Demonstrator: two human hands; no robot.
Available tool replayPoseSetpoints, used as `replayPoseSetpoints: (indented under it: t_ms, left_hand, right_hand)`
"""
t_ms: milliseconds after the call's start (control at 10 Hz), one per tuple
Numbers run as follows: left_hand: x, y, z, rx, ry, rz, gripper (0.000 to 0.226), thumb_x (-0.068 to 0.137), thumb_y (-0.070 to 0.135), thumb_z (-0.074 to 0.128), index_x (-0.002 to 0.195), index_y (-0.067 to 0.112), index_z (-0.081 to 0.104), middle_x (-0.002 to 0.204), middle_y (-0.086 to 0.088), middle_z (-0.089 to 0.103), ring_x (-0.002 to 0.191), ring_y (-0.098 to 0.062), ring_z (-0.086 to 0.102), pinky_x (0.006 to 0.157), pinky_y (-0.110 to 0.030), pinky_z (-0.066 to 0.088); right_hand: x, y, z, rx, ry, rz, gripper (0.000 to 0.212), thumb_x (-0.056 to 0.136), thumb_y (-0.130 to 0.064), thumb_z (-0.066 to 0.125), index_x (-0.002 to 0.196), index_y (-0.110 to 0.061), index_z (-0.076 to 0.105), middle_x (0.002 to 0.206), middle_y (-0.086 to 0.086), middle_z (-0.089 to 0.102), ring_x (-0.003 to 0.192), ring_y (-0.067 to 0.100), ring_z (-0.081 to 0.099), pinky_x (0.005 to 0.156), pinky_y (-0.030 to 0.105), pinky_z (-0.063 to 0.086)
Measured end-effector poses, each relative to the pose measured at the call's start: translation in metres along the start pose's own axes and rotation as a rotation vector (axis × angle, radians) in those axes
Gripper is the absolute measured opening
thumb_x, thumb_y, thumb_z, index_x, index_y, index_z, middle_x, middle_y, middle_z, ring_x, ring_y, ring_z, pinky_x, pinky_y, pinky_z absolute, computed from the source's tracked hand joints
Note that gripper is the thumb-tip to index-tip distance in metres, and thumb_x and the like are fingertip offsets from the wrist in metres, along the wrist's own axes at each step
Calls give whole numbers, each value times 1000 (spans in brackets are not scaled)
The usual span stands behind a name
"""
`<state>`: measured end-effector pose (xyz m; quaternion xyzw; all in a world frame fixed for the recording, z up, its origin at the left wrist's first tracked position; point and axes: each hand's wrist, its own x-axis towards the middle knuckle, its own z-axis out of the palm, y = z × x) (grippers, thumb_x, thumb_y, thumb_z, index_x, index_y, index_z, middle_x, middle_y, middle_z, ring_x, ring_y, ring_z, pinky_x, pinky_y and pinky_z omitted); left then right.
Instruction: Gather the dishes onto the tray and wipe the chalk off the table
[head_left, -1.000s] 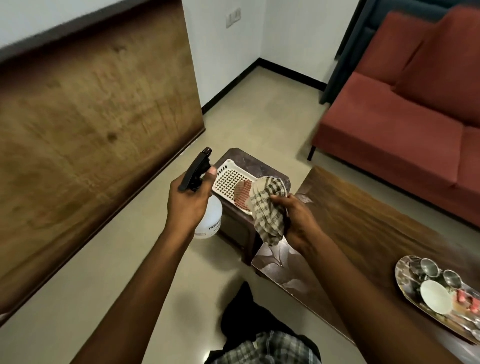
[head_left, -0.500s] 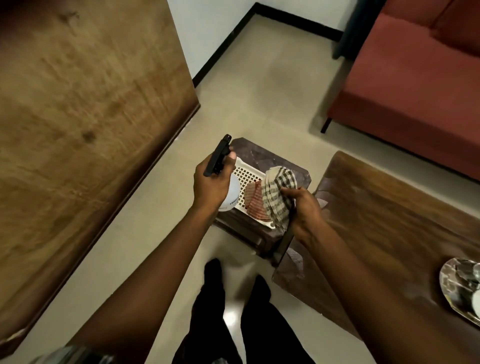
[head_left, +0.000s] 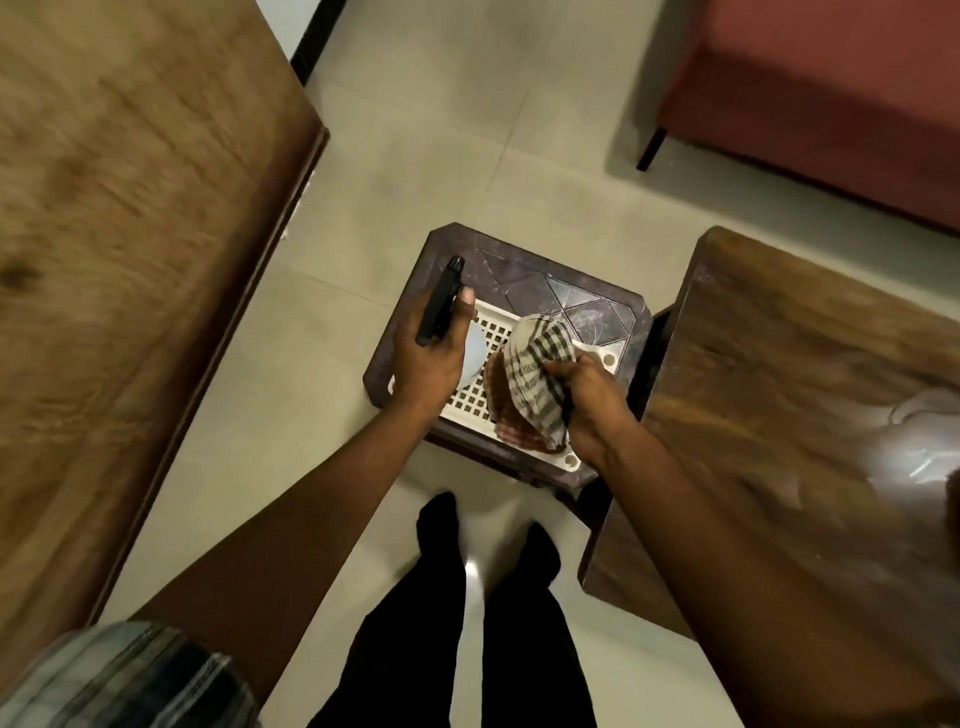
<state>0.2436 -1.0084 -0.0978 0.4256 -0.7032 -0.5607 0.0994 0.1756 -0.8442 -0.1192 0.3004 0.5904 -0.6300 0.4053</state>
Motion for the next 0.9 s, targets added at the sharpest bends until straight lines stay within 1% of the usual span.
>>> replayPoseSetpoints:
  t_ms: [100,200,300,400,500,600,700,800,900]
  left_hand:
    - [8,-17,3,42,-13,48,21,106,44,66,116,28,75,82,41,68,86,42,51,78,15,31]
    - [8,-17,3,37,-11,96,10,106,41,68,114,46,70,88,46,69,92,41,53,81,14,34]
    - [15,-27,5,27,-70,135,23,102,38,74,125,35,71,105,32,73,103,24,64,89,-3,48]
    - [18,-35,-2,80,-126,192,45,99,35,80,140,29,65,126,20,70,116,20,62,97,-7,48]
    - [25,-46,-26,266,-230,247,82,90,11,85,161,27,45,153,6,58,135,-3,61,108,-23,53]
    - [25,-42,-48,339,-303,253,106,78,-12,77,167,29,34,162,-3,47,149,-20,50,111,-20,50]
    - [20,-21,-84,395,-338,328,110,68,-23,62,166,20,37,162,-9,43,150,-19,43,113,-23,51]
    - [23,11,-97,423,-261,430,88,76,-13,55,159,15,48,161,-13,45,150,-25,45,112,-34,53]
    - [25,73,-98,475,-154,640,59,95,-6,48,149,14,58,157,-12,52,147,-27,49,112,-5,33]
  right_hand:
    - [17,12,-1,-197,119,2,22,102,-6,62,123,-6,69,110,19,80,90,33,79,71,42,67]
    - [21,19,-4,-514,295,-145,22,98,-13,71,120,-9,71,102,9,80,90,33,78,83,47,66]
    - [11,24,-1,-737,436,-343,34,94,-22,78,125,-14,68,105,1,74,98,27,75,83,34,59]
    - [1,27,0,-763,426,-368,42,93,-23,77,132,-15,64,117,4,75,104,27,73,85,32,56]
    - [-15,29,-1,-902,406,-435,49,94,-26,72,140,-17,59,133,4,70,118,28,69,93,38,57]
    - [-31,20,-1,-989,404,-497,51,95,-26,68,144,-19,58,140,5,66,125,29,65,96,40,56]
    - [-62,0,1,-1100,332,-589,51,97,-27,63,147,-19,57,144,5,63,130,29,60,97,43,56]
    - [-88,-23,2,-1149,334,-672,51,98,-29,61,148,-19,55,148,4,60,134,28,58,96,44,55]
    - [-122,-57,2,-1198,375,-818,53,99,-33,59,150,-21,53,152,2,59,135,26,57,98,43,56]
